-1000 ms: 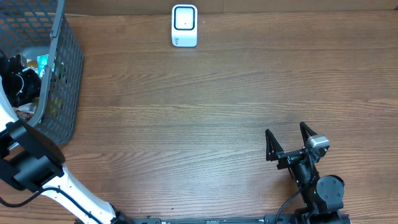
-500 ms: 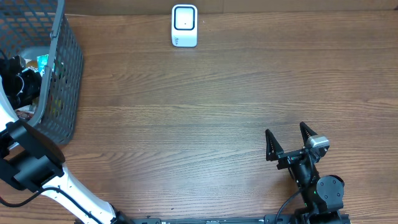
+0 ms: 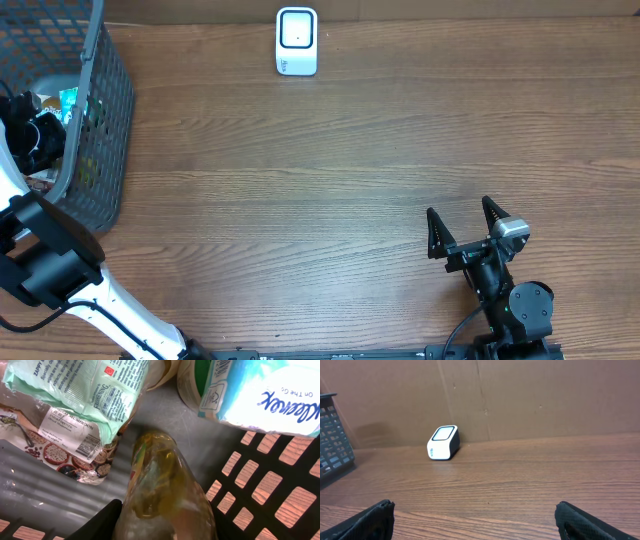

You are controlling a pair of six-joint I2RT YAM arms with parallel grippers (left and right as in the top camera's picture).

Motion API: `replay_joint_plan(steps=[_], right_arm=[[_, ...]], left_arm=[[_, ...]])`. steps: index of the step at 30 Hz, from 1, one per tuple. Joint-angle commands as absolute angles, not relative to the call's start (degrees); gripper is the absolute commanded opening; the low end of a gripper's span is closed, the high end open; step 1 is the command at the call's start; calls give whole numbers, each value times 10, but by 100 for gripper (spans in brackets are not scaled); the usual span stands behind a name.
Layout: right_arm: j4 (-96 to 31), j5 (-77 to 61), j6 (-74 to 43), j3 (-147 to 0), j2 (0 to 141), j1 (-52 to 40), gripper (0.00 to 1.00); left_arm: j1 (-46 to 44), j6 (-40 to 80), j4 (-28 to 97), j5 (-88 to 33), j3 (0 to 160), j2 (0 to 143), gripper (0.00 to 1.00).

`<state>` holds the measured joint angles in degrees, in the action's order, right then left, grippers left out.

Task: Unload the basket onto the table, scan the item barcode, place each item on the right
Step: 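Grasp the yellow oil bottle in the basket with the left gripper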

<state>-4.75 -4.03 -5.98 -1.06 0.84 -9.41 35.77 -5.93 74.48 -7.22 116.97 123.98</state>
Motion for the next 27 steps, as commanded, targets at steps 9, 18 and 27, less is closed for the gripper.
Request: replay_joint_plan(steps=[9, 18, 27], right_arm=[[-46, -35, -58, -5, 2, -92, 100], [-46, -35, -58, -5, 2, -92, 100], [-46, -35, -58, -5, 2, -93, 100]], left_arm=[[360, -36, 745, -70, 1153, 1248, 28], [360, -27, 797, -70, 1270, 1246, 24], [360, 34, 890, -71, 1552, 1246, 21]])
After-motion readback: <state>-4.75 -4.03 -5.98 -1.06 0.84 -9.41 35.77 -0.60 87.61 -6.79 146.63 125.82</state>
